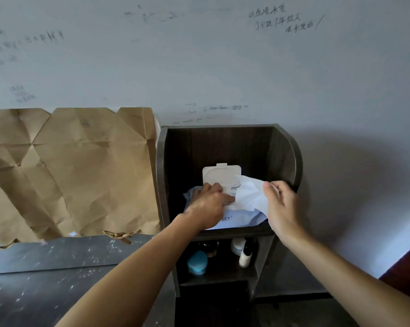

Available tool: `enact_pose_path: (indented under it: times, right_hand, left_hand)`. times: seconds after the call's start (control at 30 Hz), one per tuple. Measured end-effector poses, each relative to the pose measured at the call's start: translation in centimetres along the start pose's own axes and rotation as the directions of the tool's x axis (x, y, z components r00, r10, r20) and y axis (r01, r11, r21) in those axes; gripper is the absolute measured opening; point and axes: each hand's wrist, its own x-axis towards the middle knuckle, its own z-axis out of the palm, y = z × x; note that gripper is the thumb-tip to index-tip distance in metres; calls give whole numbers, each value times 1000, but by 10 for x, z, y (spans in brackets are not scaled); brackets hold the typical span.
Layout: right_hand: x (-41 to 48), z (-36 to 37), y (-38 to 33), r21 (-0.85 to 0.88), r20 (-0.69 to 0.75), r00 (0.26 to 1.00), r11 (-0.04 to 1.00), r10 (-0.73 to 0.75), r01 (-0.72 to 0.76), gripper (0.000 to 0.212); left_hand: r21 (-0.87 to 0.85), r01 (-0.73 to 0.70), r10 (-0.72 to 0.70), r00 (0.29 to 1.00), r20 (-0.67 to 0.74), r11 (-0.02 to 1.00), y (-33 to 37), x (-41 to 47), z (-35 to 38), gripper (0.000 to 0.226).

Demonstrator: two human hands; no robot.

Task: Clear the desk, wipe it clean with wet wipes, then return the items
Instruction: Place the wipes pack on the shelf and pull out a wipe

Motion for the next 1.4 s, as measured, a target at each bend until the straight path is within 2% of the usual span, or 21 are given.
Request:
enact_pose_path:
  times: [0.07, 0.13, 0.17, 0.2, 0.27, 0.3, 0.33, 0.4, 0.47, 0.5, 0.57, 0.63, 0.77, 0.9, 1.07, 1.2, 1.23, 1.27, 1.3, 1.33, 1.4]
  right_hand:
    - [-8, -6, 10, -5, -2, 1000, 1000, 1, -1, 17]
    - [-14, -9, 22, 6, 5, 1000, 1000, -5, 5, 20]
    - [-17, -11, 28, 15, 8, 1000, 1000, 5, -5, 22]
    - [-20, -12, 34, 18, 14, 1000, 1000, 18, -18, 23]
    - [-24, -14, 42, 10, 16, 999, 999, 36, -36, 24]
    - [-25, -16, 44, 5, 18, 999, 999, 43, -43, 24]
    - [-25, -17, 47, -1, 21, 998, 998, 56, -56, 24]
    - [-26, -20, 51, -12, 15, 996, 996, 93, -93, 23]
    - [-28, -21, 53, -5, 3, 993, 993, 119, -119, 24]
    - [-29, -22, 53, 2, -7, 992, 992, 127, -127, 26]
    - [-31, -22, 53, 18, -47, 986, 987, 158, -158, 29]
    - [-31, -22, 52, 28, -91, 977, 982, 191, -189, 30]
    - [-35, -17, 50, 44, -149, 951, 963, 270, -267, 31]
    - [-43, -13, 47, 102, -169, 913, 928, 371, -358, 30]
    - [-58, -20, 44, 180, -76, 829, 825, 554, -535, 32]
    - [-77, -27, 31, 314, 180, 785, 722, 592, -617, 27]
    - [-82, -27, 28, 337, 256, 766, 688, 590, -642, 28]
    - [-87, -27, 25, 351, 329, 744, 656, 582, -668, 28]
    - [-91, -26, 23, 358, 391, 719, 624, 575, -694, 28]
    - [-96, -25, 20, 350, 443, 696, 606, 565, -715, 28]
    - [-107, -22, 18, 269, 503, 657, 622, 561, -736, 28]
  left_hand:
    - [139, -46, 40, 998, 47, 989, 3, 5, -4, 50]
    - [132, -64, 58, 997, 43, 989, 3, 7, -5, 51]
    - [75, -55, 57, 998, -22, 996, 2, 6, -6, 45]
    - [7, -43, 43, 987, -154, 999, 0, 6, -5, 37]
    - [-58, 4, -30, 893, -448, 998, -4, 10, -7, 28]
    - [-83, 33, -72, 852, -519, 996, -5, 12, -9, 33]
    - [-110, 59, -109, 841, -530, 992, -5, 14, -14, 41]
    - [-230, 76, -176, 875, -451, 970, -1, 16, -21, 54]
    - [-346, 40, -184, 901, -394, 937, 3, 13, -22, 51]
    - [-353, -3, -144, 910, -389, 935, 4, 8, -19, 44]
    - [-238, -92, -6, 924, -383, 967, 4, -8, -6, 28]
    - [-119, -167, 109, 915, -387, 979, -2, -24, 15, 27]
    - [-11, -176, 153, 882, -445, 984, -4, -42, 33, 32]
    - [21, -176, 169, 895, -412, 984, -2, -41, 31, 33]
    - [-130, -193, 124, 903, -411, 973, -4, -46, 32, 30]
    - [-345, -189, -20, 854, -520, 919, 9, -80, 36, 21]
    - [-411, -173, -73, 853, -517, 895, 14, -94, 38, 20]
    - [-522, -129, -140, 884, -446, 843, 19, -109, 38, 21]
    - [-665, -59, -201, 930, -308, 745, 24, -121, 37, 21]
    - [-792, 26, -223, 965, -140, 610, 29, -133, 34, 19]
    - [-936, 168, -224, 969, 100, 310, 36, -154, 30, 28]
